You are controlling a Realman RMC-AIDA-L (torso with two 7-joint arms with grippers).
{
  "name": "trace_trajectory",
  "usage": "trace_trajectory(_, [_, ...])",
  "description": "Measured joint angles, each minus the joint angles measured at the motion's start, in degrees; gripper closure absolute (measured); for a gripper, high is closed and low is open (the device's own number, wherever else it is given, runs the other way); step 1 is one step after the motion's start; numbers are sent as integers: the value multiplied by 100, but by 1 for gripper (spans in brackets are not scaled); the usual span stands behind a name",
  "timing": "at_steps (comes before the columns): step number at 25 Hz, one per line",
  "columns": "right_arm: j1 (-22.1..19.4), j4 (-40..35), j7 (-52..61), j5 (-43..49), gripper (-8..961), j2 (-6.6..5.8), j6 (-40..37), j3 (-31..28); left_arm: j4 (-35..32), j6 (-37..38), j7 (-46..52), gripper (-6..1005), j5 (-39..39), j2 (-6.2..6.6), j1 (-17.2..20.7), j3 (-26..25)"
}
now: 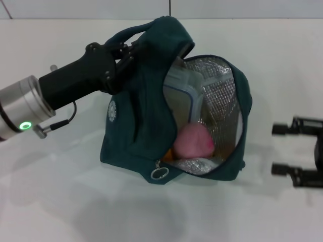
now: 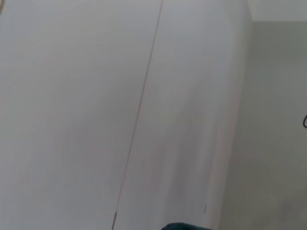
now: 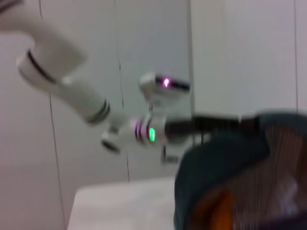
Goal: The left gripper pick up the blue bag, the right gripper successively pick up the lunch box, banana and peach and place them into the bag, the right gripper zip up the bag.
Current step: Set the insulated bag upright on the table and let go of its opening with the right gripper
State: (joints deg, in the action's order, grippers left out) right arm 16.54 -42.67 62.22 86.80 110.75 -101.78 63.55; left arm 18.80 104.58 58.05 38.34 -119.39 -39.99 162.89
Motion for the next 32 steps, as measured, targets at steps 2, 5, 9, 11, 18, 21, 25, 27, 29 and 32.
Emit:
trace_trajectory(2, [-44,6,6,369,259,16,24,-193,0,0,0,946,0,3,22,-4])
trace_trajectory(5, [-97,88,-22,880,262,180,209,-583,1,0,0,946,-3,2,-39,-3])
trace_trajectory(9, [10,125,-82,1198,294,380,740,-460,0,1,-2,946,-3,-4,-122,-3])
trace_trajectory(11, [154,184,-66,1299,310,429,977,-187,-27,-1,-3,946,-3,-4,-130,-3])
trace_trajectory(18, [503,354,40,1257,340,452,1585,571,-110,-6,-5,946,-3,9,-135,-3])
trace_trajectory(21, [520,360,74,1186,339,454,1669,626,-113,-8,-5,946,-2,12,-134,-3])
trace_trajectory(25, [539,365,62,1051,343,462,1693,692,-114,-9,-5,946,-1,8,-131,-3])
trace_trajectory(27, [542,365,48,1000,356,463,1700,718,-114,-9,-5,946,-1,6,-126,-4])
trace_trajectory(29, [552,365,42,985,369,464,1707,728,-114,-9,-5,946,-1,5,-122,-4])
trace_trajectory(32, [567,365,33,982,463,465,1727,730,-113,-9,-9,946,-1,4,-112,-4])
